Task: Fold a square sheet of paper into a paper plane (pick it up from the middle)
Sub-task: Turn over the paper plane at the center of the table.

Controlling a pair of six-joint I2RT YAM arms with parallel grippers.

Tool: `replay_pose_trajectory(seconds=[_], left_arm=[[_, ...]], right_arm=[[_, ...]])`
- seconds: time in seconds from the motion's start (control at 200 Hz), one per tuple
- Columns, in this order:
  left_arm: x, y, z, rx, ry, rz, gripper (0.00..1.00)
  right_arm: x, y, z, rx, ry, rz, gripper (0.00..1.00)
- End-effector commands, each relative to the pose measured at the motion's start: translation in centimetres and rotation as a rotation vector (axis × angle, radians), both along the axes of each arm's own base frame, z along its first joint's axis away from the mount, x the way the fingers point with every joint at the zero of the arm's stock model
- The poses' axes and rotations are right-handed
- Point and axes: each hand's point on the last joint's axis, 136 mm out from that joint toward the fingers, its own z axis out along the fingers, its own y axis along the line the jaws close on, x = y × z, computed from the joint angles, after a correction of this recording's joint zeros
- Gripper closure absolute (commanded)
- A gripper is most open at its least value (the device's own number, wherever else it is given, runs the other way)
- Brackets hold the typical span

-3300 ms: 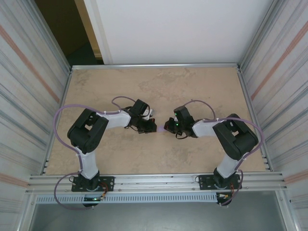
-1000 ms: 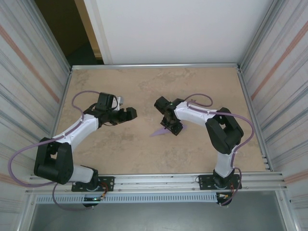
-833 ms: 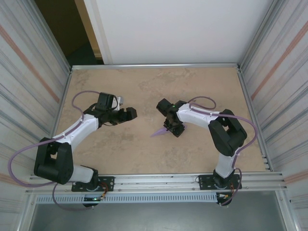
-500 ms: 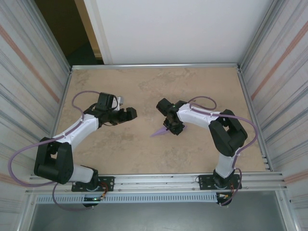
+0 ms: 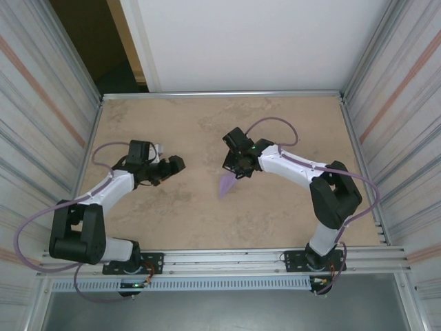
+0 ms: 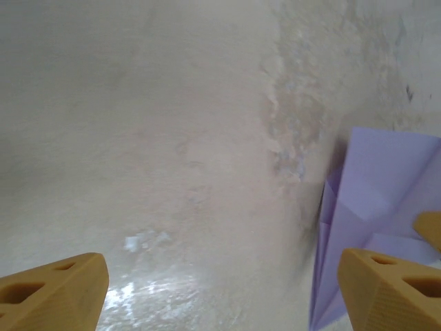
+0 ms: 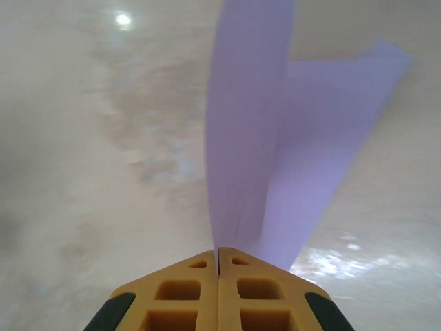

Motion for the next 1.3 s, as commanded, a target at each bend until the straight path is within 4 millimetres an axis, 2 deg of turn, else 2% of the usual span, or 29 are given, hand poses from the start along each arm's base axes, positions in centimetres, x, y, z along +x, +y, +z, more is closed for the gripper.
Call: replay_pose_trajectory(seconds=[0.0, 0.15, 0.291, 0.491, 0.772, 0.972, 1.138, 1.293], left_arm=[[0.7, 0.4, 2.1, -0.098, -0.060, 0.058, 0.13], [0.5, 0.5, 2.2, -0.119, -0.068, 0.071, 0.13], [0.4, -0.2, 1.7, -0.167, -0.052, 0.062, 0.14], [-0.4, -2.8, 0.4, -0.207, -0.011, -0.015, 0.18], [-1.4, -7.8, -1.8, -0.212, 0.065, -0.139, 0.30], [-1.3, -11.1, -2.7, -0.194, 0.105, -0.231, 0.39], [-1.2, -12.9, -3.4, -0.168, 0.135, -0.282, 0.53], [-1.1, -13.9, -3.6, -0.164, 0.145, -0.311, 0.55]], right_arm=[[0.8, 3.2, 3.3, 0.157, -0.144, 0.232, 0.94], [0.3, 4.6, 2.9, 0.288, -0.147, 0.343, 0.93], [-0.3, 4.5, 0.8, 0.338, -0.118, 0.382, 0.92], [-0.7, 3.3, -2.9, 0.392, -0.048, 0.382, 0.91], [-1.0, 0.4, -6.0, 0.377, 0.008, 0.333, 0.88], [-1.2, -0.3, -7.0, 0.361, 0.029, 0.320, 0.87], [-1.2, -0.6, -7.4, 0.353, 0.035, 0.314, 0.88], [-1.2, -0.6, -7.3, 0.352, 0.033, 0.316, 0.88]])
